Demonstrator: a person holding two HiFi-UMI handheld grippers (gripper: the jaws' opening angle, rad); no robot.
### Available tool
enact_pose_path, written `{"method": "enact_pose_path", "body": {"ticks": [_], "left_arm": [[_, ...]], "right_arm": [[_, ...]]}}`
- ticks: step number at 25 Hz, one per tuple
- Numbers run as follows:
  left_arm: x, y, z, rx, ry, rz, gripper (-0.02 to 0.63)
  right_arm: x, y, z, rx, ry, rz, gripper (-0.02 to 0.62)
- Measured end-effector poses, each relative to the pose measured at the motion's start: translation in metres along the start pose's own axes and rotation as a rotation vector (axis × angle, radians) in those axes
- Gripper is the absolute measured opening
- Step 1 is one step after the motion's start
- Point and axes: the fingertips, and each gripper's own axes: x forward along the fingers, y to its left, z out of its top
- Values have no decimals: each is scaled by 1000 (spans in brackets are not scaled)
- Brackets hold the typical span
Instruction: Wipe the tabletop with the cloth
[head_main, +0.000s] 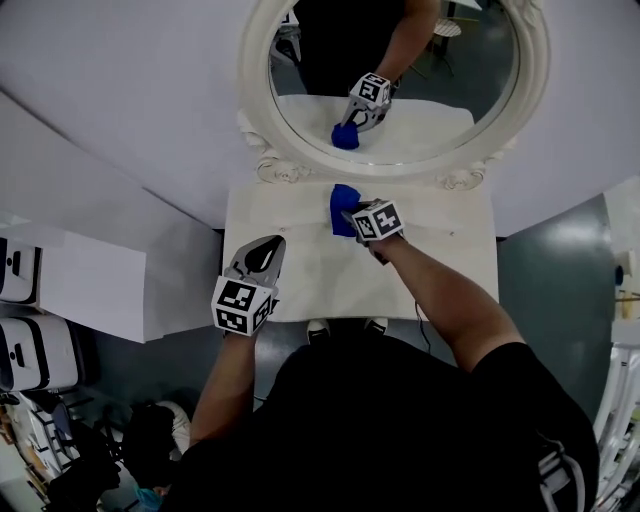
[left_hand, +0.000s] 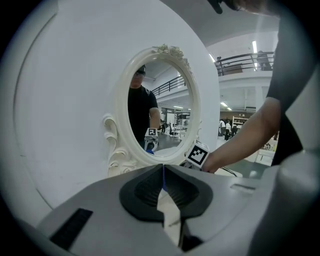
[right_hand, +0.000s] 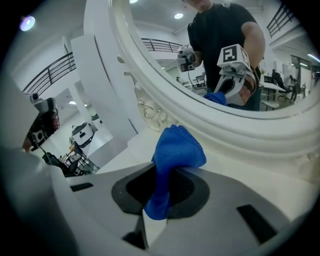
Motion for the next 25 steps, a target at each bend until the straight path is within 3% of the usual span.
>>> {"method": "enact_pose_path", "body": {"ticks": [10,19,25], "left_arm": [[-26,50,-9,-36,-10,80,18],[-39,79,-20,-68,1,113,17],[-39,87,-23,-70,9,114,18]], "right_arm": [[84,56,58,13,51,67,40],[135,98,68,-45,120,121,40],[155,93,57,-44,162,108,40]]}}
